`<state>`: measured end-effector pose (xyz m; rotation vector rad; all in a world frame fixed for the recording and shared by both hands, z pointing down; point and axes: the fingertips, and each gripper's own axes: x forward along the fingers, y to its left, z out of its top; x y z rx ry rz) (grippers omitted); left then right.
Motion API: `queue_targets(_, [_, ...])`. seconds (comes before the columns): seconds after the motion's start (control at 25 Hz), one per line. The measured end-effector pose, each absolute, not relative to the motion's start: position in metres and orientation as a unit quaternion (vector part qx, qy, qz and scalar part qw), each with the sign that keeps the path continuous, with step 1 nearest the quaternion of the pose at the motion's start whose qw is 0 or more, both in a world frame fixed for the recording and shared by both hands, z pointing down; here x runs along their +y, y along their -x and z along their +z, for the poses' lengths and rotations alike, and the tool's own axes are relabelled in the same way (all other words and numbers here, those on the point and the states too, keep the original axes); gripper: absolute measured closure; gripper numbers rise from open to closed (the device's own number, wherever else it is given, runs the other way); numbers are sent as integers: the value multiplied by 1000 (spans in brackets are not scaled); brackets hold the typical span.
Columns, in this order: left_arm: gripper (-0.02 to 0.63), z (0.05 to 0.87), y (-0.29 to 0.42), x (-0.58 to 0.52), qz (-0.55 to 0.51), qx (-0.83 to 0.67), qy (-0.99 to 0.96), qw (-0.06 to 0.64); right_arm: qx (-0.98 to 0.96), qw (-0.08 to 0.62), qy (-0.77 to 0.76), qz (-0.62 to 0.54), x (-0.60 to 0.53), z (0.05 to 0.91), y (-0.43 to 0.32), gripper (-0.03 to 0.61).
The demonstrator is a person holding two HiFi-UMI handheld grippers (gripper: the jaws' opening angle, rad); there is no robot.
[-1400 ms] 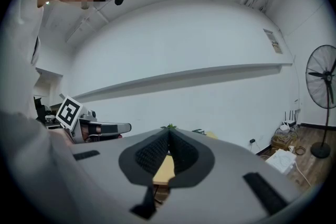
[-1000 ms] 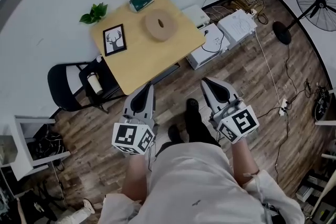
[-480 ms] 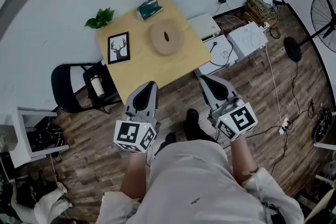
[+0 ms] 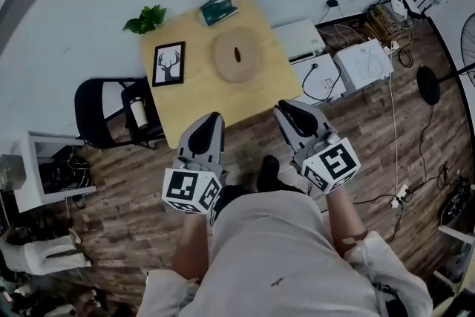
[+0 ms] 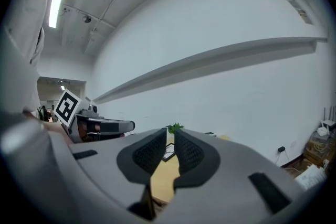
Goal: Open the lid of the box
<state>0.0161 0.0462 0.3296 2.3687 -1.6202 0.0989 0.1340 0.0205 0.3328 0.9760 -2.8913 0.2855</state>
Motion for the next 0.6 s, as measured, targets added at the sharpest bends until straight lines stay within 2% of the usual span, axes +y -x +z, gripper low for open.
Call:
queue_targets(0.16, [606, 339, -21, 39, 39, -574, -805, 141, -950, 55, -294, 87, 7, 346, -135, 512])
queue_targets(0.6, [604, 369, -1, 28, 53, -591, -787, 169, -957, 114, -258, 73, -19, 382, -107, 459])
